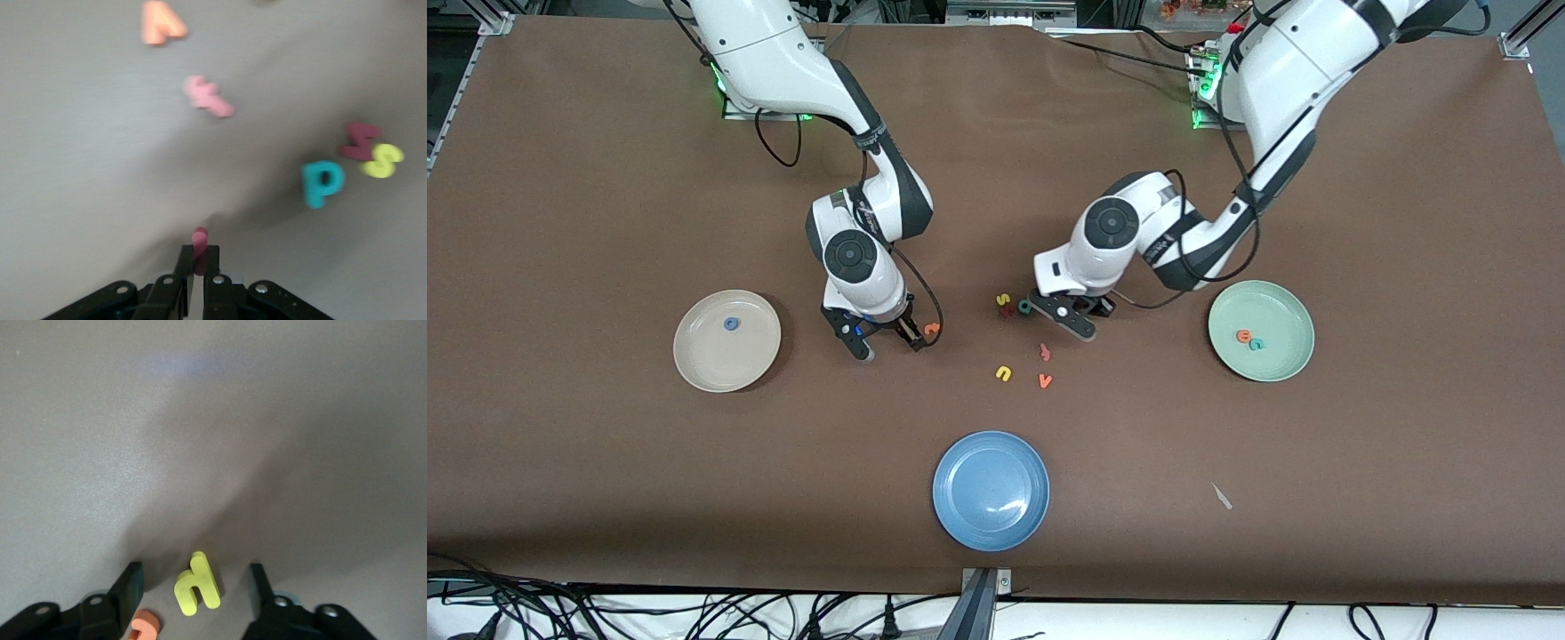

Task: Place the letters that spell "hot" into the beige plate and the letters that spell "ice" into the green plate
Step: 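Grasp the pink piece with the left gripper while the right gripper grasps the h, then drop the pink piece in the green plate while the right gripper drops the h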

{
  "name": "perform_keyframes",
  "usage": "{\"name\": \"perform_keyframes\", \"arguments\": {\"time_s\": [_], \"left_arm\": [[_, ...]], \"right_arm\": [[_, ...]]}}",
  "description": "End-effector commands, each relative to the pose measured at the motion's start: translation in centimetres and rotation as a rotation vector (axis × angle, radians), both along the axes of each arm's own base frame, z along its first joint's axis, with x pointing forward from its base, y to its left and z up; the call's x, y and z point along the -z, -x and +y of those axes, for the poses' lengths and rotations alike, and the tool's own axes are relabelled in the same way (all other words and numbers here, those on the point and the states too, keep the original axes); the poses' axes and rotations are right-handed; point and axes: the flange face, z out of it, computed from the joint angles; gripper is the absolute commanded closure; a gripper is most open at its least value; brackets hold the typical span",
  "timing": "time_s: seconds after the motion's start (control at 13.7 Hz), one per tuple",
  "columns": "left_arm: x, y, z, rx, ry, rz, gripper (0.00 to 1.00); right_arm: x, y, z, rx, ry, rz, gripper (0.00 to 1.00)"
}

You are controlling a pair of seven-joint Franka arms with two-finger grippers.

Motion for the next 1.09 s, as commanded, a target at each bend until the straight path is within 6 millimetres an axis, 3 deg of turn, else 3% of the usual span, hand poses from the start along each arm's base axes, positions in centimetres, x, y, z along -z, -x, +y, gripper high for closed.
{"name": "perform_keyframes", "arguments": {"time_s": [0.0,0.15,0.29,0.36,0.51,0.58,0.73,1.02], "left_arm": [[-4.0,-1.8,4.4,-0.014,-0.057,-0.007,1.00],[-5.1,-4.5,10.1,0.037,-0.067,-0.005,1.00],[-5.0,-6.6,16.7,0.083,-0.063,0.006,1.00],[-4.8,-7.3,19.5,0.101,-0.058,0.014,1.00],[-3.6,-7.0,23.2,0.090,-0.069,0.063,1.00],[-2.8,-6.4,23.7,0.087,-0.073,0.084,1.00],[-1.2,-5.5,27.2,0.048,-0.072,0.127,1.00],[-0.6,-5.4,29.3,0.072,-0.060,0.142,0.95]], "right_arm": [[0.1,-0.4,0.5,0.001,0.000,-0.008,0.40],[0.2,-0.3,0.6,0.002,0.000,-0.006,0.42],[0.2,-0.2,0.6,-0.004,0.002,-0.005,0.49],[0.2,-0.2,0.6,-0.010,0.003,-0.006,0.58],[0.1,-0.2,0.7,-0.013,0.002,-0.007,0.66],[0.1,-0.2,0.7,-0.017,0.003,-0.008,0.69],[0.1,-0.2,0.7,-0.031,0.003,-0.008,0.74],[0.1,-0.3,0.5,-0.048,0.003,-0.007,0.81]]}}
